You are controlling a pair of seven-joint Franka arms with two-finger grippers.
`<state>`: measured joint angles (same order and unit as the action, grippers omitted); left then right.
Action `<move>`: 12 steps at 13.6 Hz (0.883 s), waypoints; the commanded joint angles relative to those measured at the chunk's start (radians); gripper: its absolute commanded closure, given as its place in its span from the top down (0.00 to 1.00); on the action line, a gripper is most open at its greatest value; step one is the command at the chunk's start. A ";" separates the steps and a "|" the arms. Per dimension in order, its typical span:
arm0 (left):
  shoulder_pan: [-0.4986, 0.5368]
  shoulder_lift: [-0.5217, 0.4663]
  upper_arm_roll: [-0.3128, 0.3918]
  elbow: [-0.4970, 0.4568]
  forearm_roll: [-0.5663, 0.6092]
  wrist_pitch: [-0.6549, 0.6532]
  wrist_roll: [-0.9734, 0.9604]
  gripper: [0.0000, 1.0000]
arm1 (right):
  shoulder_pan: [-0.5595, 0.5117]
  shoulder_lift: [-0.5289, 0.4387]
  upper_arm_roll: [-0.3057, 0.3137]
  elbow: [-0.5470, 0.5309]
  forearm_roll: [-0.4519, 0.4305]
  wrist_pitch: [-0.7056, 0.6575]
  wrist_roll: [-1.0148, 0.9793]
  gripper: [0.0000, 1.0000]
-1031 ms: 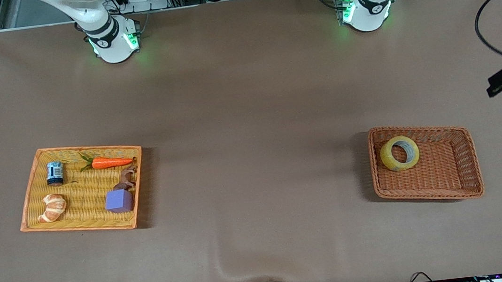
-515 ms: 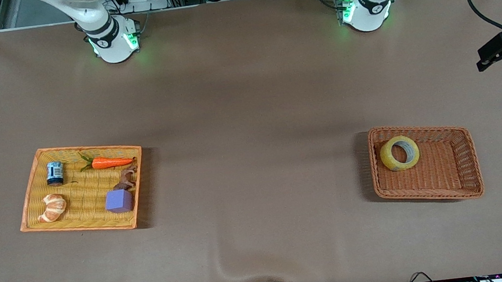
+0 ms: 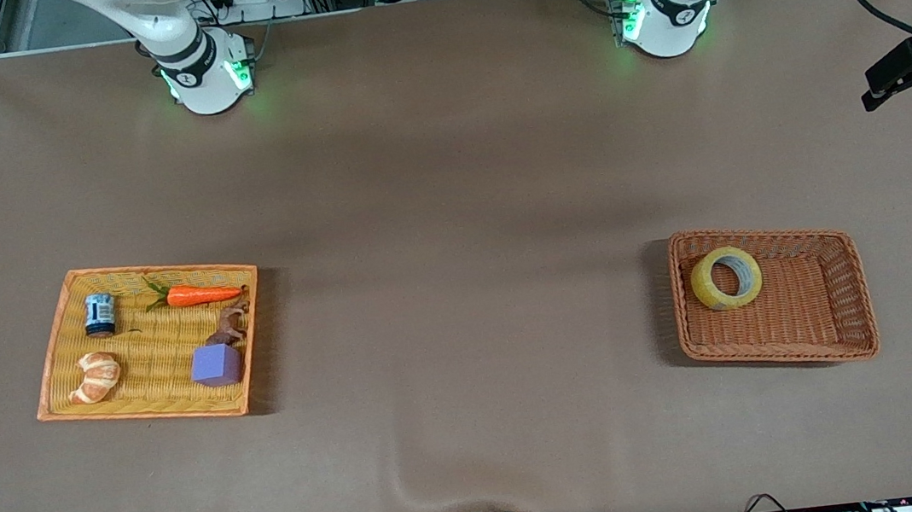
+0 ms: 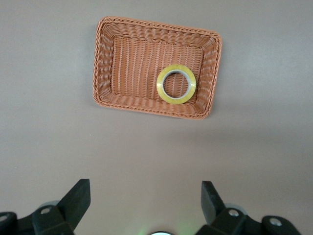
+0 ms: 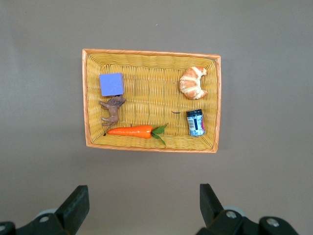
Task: Transfer tape with both arms
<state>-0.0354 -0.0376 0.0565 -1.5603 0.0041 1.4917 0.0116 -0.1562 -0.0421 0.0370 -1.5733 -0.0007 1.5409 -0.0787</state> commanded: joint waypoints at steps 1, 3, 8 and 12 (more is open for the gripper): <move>-0.037 0.005 0.011 -0.007 0.023 0.001 0.007 1.00 | -0.013 0.007 0.007 0.016 0.016 -0.013 -0.010 1.00; -0.041 0.015 0.008 0.020 0.034 0.001 0.011 1.00 | -0.014 0.007 0.007 0.016 0.016 -0.012 -0.012 1.00; -0.040 0.024 0.006 0.036 0.027 -0.022 0.011 1.00 | -0.013 0.007 0.007 0.016 0.016 -0.013 -0.012 1.00; -0.047 0.030 0.005 0.048 0.027 -0.022 0.002 1.00 | -0.013 0.007 0.007 0.016 0.016 -0.013 -0.010 1.00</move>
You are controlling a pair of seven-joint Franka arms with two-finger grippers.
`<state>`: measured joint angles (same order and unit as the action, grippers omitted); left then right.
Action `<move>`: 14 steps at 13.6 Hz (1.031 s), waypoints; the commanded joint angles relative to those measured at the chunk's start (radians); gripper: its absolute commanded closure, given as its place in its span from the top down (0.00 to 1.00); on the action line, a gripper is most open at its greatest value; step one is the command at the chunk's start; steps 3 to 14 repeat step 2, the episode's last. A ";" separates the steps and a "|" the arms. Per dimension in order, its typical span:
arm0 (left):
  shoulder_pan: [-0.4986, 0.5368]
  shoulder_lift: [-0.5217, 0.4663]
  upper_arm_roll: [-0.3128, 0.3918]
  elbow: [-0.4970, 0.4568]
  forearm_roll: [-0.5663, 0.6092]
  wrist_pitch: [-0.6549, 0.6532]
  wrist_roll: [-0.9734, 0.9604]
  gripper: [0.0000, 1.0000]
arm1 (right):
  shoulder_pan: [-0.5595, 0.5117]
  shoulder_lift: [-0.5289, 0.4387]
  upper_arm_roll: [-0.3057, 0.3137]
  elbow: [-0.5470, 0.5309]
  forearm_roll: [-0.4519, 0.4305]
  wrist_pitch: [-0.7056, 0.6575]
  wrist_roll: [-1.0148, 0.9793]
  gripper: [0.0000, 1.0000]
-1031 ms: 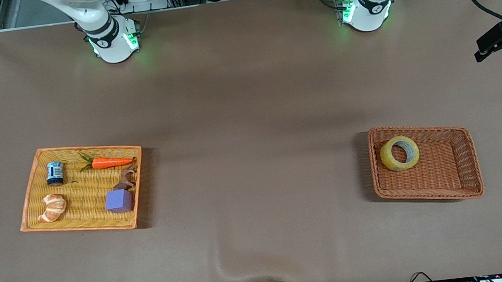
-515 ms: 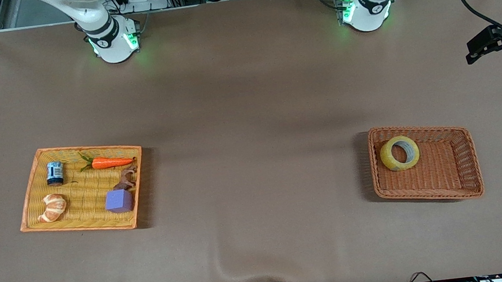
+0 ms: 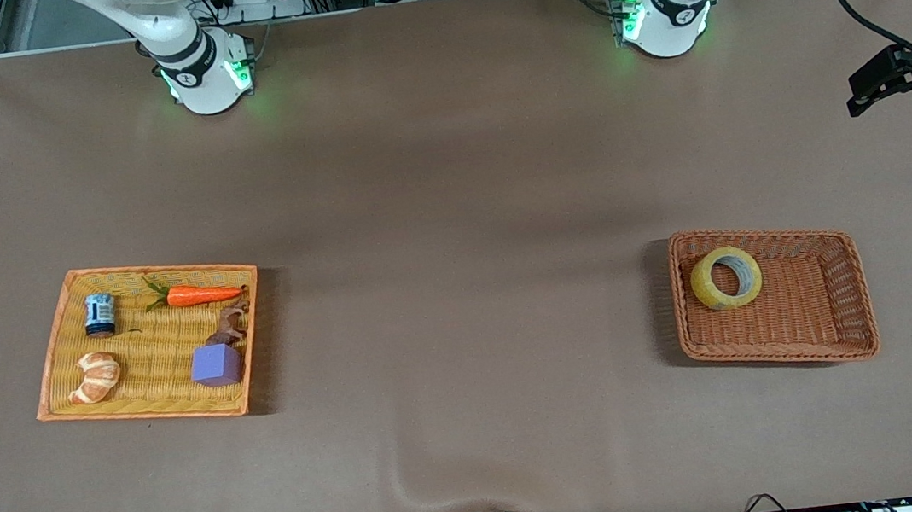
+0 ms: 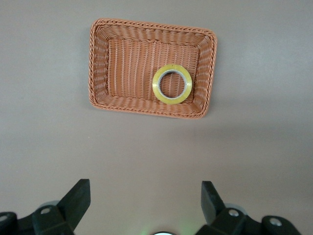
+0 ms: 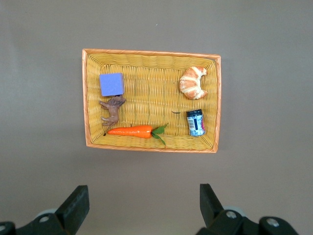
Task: Transfer tape with both arms
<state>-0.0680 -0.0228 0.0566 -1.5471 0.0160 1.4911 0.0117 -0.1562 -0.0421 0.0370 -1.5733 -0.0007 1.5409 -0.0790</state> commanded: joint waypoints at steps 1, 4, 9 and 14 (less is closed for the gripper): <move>-0.016 0.017 0.005 0.033 0.009 -0.022 -0.001 1.00 | -0.013 0.007 0.007 0.016 0.016 -0.013 -0.012 1.00; -0.018 0.018 0.005 0.032 0.010 -0.023 -0.001 1.00 | -0.014 0.007 0.007 0.016 0.016 -0.013 -0.012 1.00; -0.018 0.018 0.005 0.032 0.010 -0.023 -0.001 1.00 | -0.014 0.007 0.007 0.016 0.016 -0.013 -0.012 1.00; -0.018 0.018 0.005 0.032 0.010 -0.023 -0.001 1.00 | -0.014 0.007 0.007 0.016 0.016 -0.013 -0.012 1.00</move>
